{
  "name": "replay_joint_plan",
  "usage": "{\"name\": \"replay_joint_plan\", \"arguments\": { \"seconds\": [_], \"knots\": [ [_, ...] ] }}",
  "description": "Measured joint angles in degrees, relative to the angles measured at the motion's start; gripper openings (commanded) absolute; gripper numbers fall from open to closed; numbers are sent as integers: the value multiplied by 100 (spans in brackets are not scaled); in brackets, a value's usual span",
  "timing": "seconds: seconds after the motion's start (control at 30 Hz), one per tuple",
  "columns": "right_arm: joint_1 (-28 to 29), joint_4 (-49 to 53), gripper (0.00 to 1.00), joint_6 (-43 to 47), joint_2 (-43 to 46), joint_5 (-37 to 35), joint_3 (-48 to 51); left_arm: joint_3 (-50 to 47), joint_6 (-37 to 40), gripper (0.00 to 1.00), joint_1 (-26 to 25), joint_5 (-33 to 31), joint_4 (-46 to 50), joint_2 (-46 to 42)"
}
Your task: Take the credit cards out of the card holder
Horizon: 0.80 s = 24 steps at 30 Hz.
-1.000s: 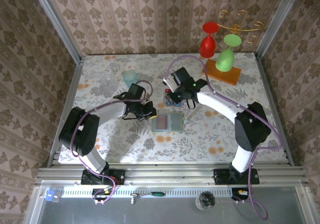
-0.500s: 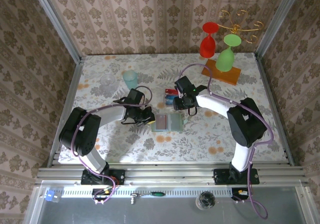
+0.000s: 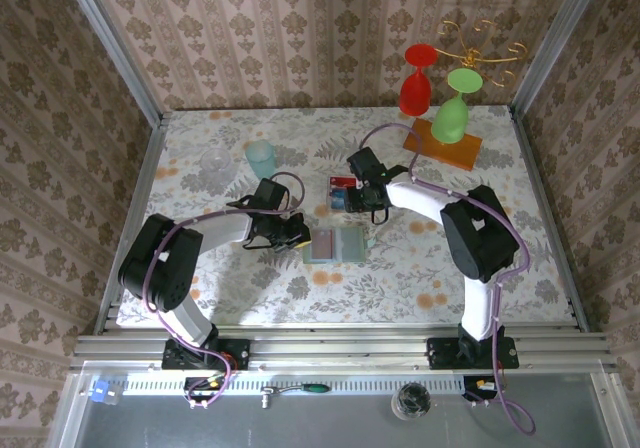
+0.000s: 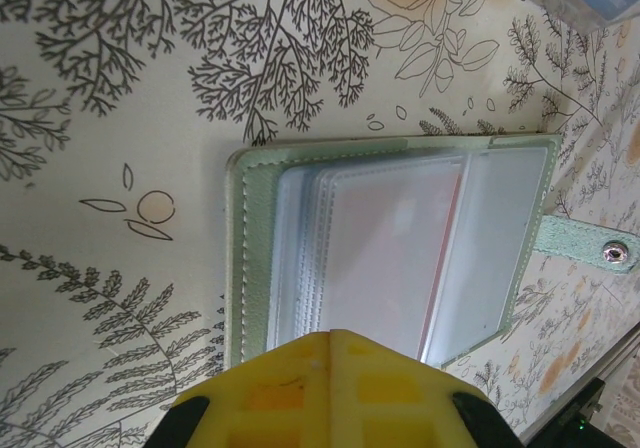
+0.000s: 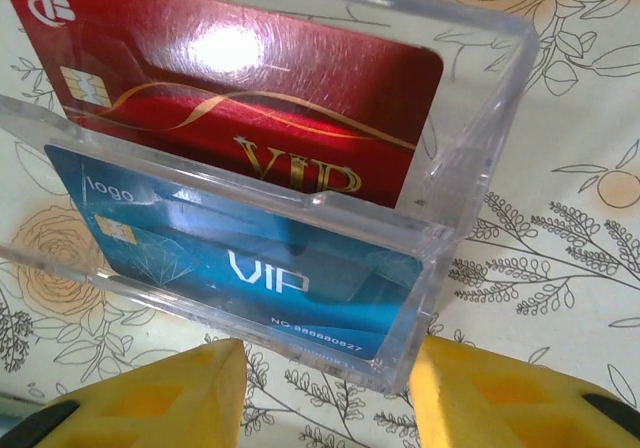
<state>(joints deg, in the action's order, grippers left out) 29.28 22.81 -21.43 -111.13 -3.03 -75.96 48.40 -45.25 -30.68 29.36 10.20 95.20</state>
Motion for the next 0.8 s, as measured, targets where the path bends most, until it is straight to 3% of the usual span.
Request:
{"name": "replay_joint_plan", "arguments": {
  "seconds": [0.8],
  "knots": [
    [-157, -35, 46, 22, -516, 0, -667, -35, 0, 5, 76, 42, 7, 0]
  ]
}}
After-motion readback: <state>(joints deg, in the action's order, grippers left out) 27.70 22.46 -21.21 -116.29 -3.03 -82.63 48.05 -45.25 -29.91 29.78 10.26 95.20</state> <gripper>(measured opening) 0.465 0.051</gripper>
